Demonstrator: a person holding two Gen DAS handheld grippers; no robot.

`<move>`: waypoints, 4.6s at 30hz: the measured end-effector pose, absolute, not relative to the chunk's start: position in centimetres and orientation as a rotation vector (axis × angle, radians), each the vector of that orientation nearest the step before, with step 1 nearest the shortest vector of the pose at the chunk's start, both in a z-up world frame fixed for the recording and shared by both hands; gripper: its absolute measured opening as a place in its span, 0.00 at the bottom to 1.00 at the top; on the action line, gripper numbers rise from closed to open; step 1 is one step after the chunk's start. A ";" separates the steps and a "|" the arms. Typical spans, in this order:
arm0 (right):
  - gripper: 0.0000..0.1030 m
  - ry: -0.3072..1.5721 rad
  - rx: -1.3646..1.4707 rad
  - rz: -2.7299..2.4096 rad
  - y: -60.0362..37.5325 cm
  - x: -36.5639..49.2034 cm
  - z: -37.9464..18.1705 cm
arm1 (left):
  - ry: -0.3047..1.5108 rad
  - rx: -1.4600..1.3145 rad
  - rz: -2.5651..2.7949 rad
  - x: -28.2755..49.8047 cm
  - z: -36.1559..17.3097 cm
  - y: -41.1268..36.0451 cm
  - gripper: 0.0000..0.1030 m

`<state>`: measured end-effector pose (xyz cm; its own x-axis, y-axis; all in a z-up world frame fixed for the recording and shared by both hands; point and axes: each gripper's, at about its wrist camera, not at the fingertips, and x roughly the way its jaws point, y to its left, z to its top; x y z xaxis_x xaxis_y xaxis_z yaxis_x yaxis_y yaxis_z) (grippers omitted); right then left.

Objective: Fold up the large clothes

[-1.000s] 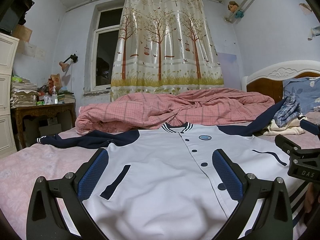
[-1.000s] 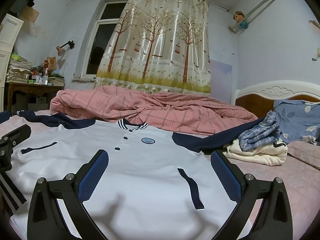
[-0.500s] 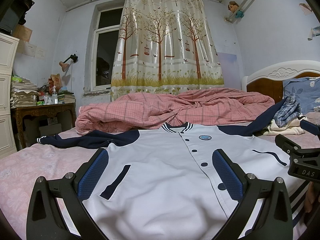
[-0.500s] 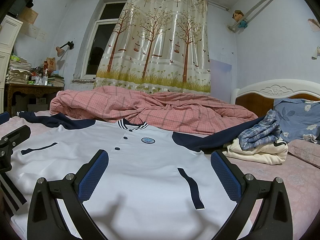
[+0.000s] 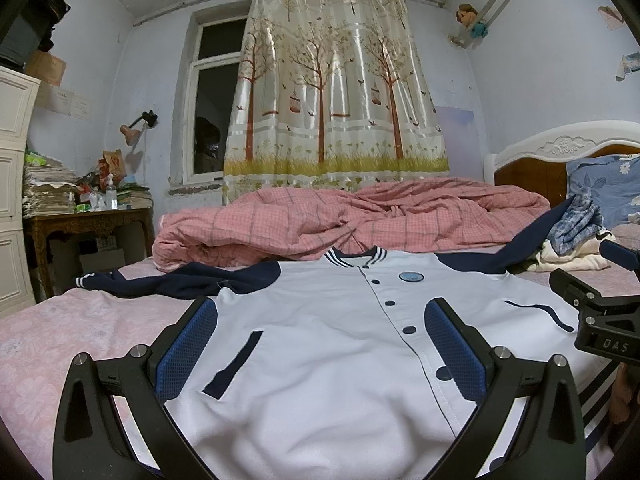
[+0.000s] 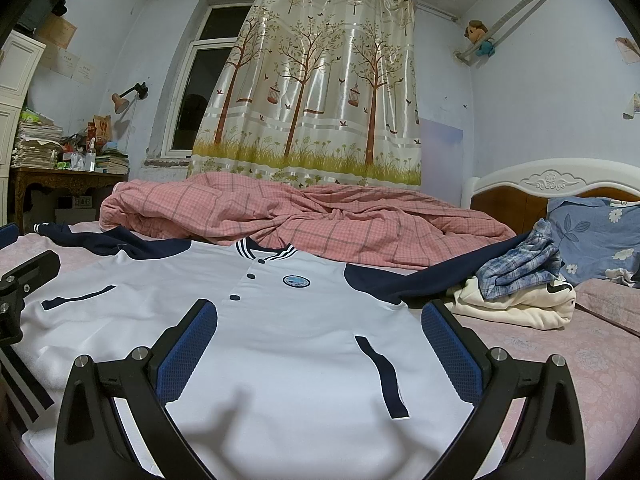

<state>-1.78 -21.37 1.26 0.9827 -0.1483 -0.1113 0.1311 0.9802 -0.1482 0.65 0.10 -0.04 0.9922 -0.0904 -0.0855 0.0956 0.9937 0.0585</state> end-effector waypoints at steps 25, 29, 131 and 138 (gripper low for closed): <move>1.00 0.347 -0.137 0.015 -21.1 -13.0 -5.7 | 0.294 0.233 -0.090 -10.7 -7.3 1.7 0.91; 1.00 0.398 -0.153 0.019 -21.2 -12.9 -6.8 | 0.321 0.312 -0.063 -10.8 -8.3 0.5 0.90; 0.10 0.602 -0.041 0.212 -34.2 10.3 2.8 | 0.566 -0.037 -0.258 14.5 1.0 11.5 0.09; 0.10 0.684 0.152 0.233 -37.4 13.4 1.2 | 0.731 -0.209 -0.294 18.9 -1.5 13.5 0.10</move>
